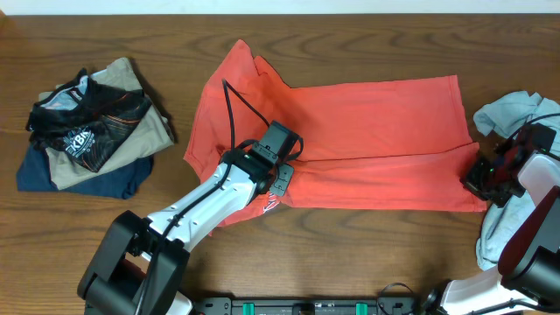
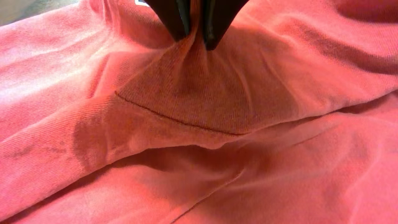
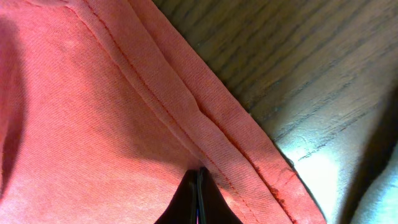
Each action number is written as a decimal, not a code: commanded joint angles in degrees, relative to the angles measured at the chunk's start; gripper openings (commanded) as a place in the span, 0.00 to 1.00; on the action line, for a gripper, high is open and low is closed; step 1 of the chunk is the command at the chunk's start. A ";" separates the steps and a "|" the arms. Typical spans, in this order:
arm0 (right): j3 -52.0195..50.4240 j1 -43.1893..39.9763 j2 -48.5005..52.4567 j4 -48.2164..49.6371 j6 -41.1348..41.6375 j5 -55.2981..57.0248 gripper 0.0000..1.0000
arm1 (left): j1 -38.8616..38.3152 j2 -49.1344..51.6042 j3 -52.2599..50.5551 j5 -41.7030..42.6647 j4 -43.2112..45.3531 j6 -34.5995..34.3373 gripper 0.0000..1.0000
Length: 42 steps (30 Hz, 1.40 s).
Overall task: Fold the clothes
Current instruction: 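Hold the fold with the left gripper and press it toward the right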
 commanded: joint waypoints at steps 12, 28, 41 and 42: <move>-3.63 0.02 3.63 -0.87 0.70 6.82 0.02 | 0.09 -0.74 0.98 0.79 -2.45 -0.26 0.09; -3.63 0.02 3.63 -0.87 0.70 6.84 0.02 | 0.09 -0.76 0.98 0.57 -2.29 -0.09 0.07; -3.63 0.02 3.63 -0.87 0.70 6.84 0.02 | 0.09 -2.62 1.14 -8.87 9.07 -0.31 0.07; -3.63 0.02 3.63 -0.87 0.70 6.84 0.02 | 0.09 -2.14 1.14 -8.90 10.54 -0.31 0.08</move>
